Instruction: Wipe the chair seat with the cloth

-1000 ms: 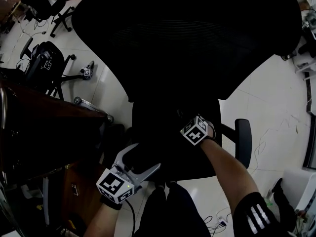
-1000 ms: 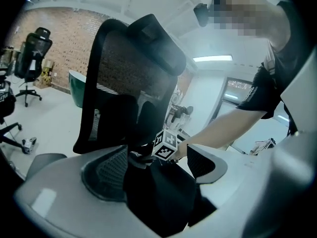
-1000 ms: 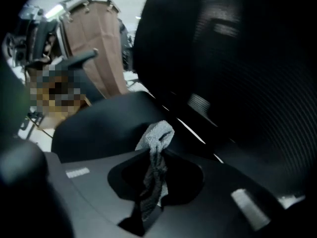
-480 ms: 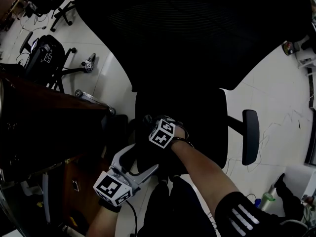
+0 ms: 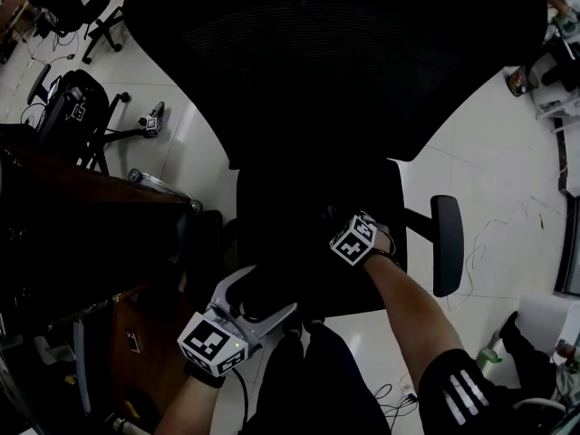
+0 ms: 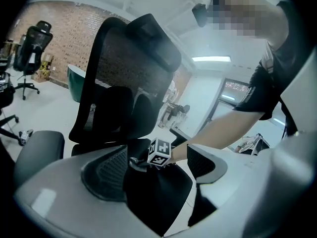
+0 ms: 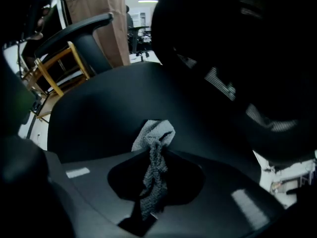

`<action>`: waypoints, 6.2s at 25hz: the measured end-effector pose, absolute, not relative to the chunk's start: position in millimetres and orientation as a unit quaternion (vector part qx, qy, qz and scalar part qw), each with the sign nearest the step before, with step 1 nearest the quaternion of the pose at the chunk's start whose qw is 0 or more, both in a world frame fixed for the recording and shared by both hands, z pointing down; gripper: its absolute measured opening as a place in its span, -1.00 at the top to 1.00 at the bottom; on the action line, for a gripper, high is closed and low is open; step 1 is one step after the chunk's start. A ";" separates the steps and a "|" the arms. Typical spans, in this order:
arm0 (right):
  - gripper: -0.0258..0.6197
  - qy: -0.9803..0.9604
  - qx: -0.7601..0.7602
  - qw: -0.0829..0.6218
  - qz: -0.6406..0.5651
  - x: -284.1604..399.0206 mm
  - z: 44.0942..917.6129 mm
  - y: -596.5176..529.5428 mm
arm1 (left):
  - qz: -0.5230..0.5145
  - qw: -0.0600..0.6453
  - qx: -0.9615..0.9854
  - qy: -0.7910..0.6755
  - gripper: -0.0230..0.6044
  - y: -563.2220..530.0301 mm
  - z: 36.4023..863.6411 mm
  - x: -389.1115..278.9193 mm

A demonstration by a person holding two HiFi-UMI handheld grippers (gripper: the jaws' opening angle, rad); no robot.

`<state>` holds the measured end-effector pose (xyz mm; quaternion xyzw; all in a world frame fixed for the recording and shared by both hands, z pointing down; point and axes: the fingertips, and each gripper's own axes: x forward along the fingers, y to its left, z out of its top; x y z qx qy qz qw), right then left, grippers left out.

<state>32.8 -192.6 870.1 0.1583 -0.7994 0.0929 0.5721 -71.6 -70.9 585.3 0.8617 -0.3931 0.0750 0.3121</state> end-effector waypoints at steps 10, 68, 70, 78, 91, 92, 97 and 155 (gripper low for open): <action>0.77 -0.754 0.225 0.609 0.102 149.7 854.6 -219.4 | 0.075 0.306 0.873 -0.372 -0.35 -72.4 581.9 -49.0; 0.77 -0.858 0.093 0.484 0.143 -53.4 821.5 -44.9 | 0.098 0.334 0.847 -0.403 -0.37 -4.3 590.7 -81.7; 0.77 -0.866 0.060 0.476 0.139 -92.9 820.8 -19.9 | 0.098 0.336 0.840 -0.414 -0.37 -2.5 586.7 -91.1; 0.77 -0.872 0.006 0.478 0.106 -152.6 842.8 30.6 | 0.097 0.348 0.822 -0.440 -0.37 12.0 595.9 -115.5; 0.77 -0.821 0.053 0.556 0.119 30.1 870.7 7.4 | 0.092 0.364 0.846 -0.379 -0.37 7.1 593.7 -52.5; 0.77 -0.815 0.062 0.564 0.119 52.7 871.0 3.2 | 0.090 0.364 0.849 -0.372 -0.37 5.9 593.6 -45.0; 0.77 -0.785 0.114 0.595 0.131 147.8 863.3 -16.7 | 0.097 0.361 0.865 -0.334 -0.37 2.0 592.3 -9.8; 0.77 -0.923 0.330 0.115 0.161 80.6 323.9 255.1 | 0.036 0.218 0.919 -0.326 -0.36 301.4 326.0 -22.0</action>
